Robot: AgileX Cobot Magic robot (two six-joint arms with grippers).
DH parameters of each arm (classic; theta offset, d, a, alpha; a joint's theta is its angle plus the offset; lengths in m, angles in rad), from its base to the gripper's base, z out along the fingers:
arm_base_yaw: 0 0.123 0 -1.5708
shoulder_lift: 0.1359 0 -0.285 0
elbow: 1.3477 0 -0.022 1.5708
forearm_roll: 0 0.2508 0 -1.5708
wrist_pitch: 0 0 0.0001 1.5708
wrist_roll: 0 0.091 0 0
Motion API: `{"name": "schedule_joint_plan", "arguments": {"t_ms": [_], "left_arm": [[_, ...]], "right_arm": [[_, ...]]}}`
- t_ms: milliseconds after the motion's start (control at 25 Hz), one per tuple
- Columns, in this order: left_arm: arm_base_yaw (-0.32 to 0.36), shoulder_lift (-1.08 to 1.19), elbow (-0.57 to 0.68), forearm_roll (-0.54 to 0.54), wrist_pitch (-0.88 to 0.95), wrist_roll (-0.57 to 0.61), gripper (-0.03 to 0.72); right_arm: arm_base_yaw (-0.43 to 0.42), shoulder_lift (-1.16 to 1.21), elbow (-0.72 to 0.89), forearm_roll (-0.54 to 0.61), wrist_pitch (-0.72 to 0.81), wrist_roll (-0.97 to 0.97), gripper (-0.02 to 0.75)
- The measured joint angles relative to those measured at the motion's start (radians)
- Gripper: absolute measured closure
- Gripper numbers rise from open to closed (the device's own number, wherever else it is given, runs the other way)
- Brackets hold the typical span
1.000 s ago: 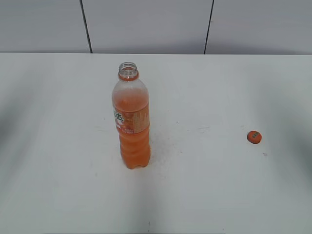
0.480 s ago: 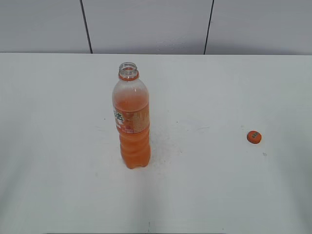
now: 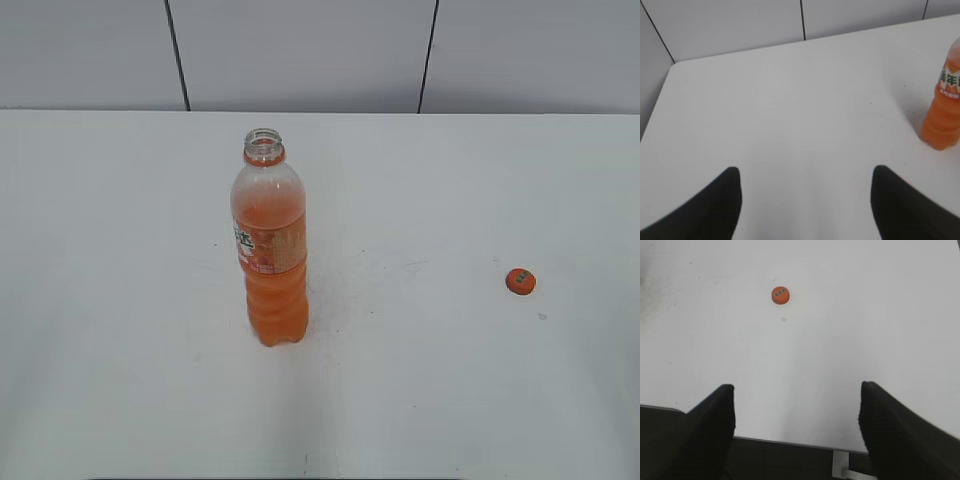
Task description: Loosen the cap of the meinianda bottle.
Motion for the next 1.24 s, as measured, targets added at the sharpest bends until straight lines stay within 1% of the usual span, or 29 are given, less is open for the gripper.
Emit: {"name": "schedule_joint_plan", "arguments": {"t_ms": [160, 240, 600, 800, 1240], "left_arm": [[0.0, -0.005, 0.0, -0.008, 0.004, 0.017, 0.2], [0.0, -0.005, 0.0, -0.008, 0.004, 0.019, 0.2], [0.0, -0.006, 0.0, -0.012, 0.005, 0.019, 0.2], [0.0, -0.006, 0.001, -0.007, 0.004, -0.042, 0.2], [0.0, -0.006, 0.001, -0.007, 0.003, -0.053, 0.2]], "right_arm": [[0.0, -0.12, 0.004, 0.0, 0.009, 0.0, 0.16], [0.0, -0.14, 0.005, 0.0, 0.011, 0.001, 0.16], [0.0, -0.145, 0.009, 0.011, 0.013, 0.003, 0.16], [0.0, -0.145, 0.009, 0.011, 0.013, 0.004, 0.16], [0.0, -0.145, 0.009, 0.011, 0.013, 0.004, 0.16]]}}
